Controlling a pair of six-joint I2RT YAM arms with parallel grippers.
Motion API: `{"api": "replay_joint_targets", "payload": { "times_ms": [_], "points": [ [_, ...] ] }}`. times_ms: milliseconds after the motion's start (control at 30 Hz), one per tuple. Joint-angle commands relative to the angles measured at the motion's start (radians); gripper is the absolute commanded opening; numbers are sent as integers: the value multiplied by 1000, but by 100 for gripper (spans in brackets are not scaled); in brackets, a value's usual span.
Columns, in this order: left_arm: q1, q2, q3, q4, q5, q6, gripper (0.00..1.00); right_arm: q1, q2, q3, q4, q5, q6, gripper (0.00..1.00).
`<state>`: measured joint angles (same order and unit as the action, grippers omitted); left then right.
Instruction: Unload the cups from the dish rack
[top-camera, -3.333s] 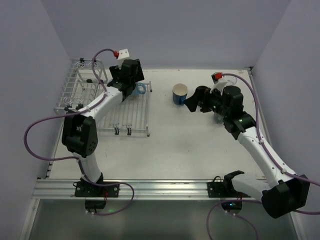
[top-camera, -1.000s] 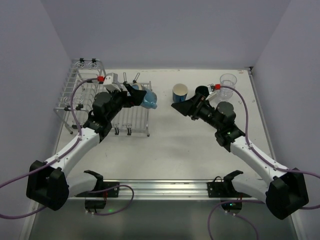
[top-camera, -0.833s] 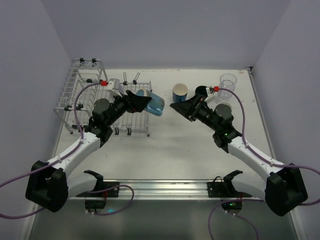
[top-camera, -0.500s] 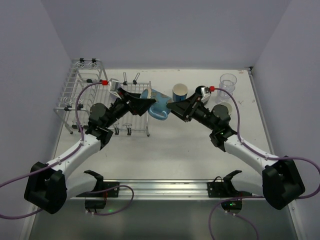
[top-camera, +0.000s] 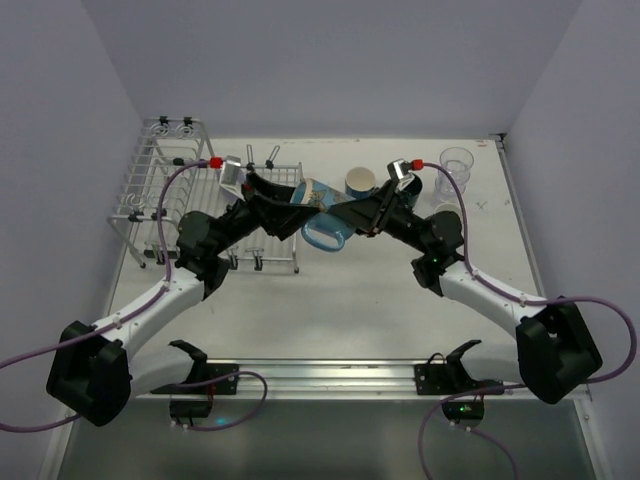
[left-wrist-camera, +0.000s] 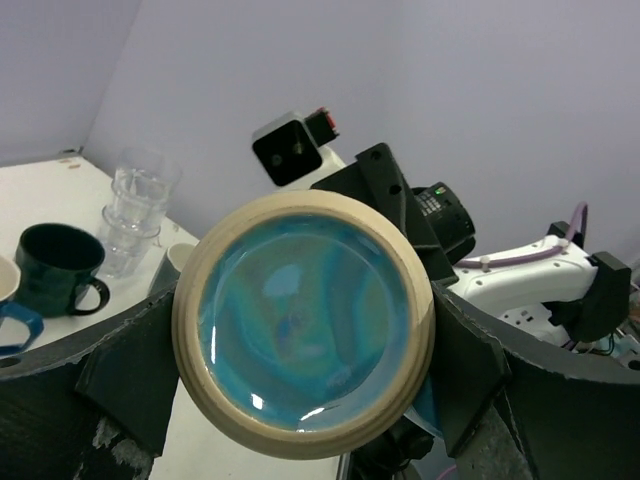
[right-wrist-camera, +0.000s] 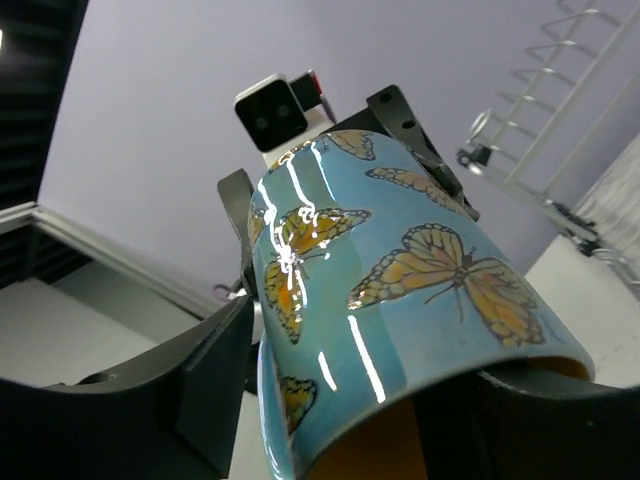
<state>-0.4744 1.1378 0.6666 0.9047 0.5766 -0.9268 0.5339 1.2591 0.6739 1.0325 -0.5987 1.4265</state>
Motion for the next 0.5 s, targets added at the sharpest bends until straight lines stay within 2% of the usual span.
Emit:
{"api": "replay_joint_targets", "payload": {
  "times_ms": [0, 67, 100, 167, 200, 233, 300, 333, 367, 400, 467],
  "points": [
    [-35, -18, 74, 165, 40, -35, 0, 21, 31, 53, 274, -47, 113, 61],
    [-43, -24, 71, 165, 35, -30, 0, 40, 46, 62, 323, -53, 152, 58],
    [-44, -27, 70, 163, 34, -27, 0, 47, 48, 64, 334, -52, 155, 45],
    [-46, -39, 67, 155, 37, -20, 8, 60, 36, 59, 343, -41, 155, 27],
    [-46, -52, 68, 108, 35, -8, 16, 61, 25, 50, 347, -29, 152, 9],
    [-46, -64, 71, 67, 28, 37, 38, 60, 11, 41, 345, -21, 144, 2],
    [-46, -122, 77, -22, 0, 100, 60, 60, -32, 16, 305, -3, 109, 0],
    [-46, -144, 88, -135, -20, 171, 81, 60, -46, 10, 287, 0, 94, 0],
    [-46, -191, 94, -197, -67, 209, 91, 60, -71, 4, 252, -1, 56, 0],
    [-46, -217, 102, -293, -87, 244, 98, 57, -81, 4, 229, -4, 40, 0],
    [-43, -289, 122, -390, -163, 331, 100, 49, -95, 3, 184, -10, 14, 0]
  ]
}}
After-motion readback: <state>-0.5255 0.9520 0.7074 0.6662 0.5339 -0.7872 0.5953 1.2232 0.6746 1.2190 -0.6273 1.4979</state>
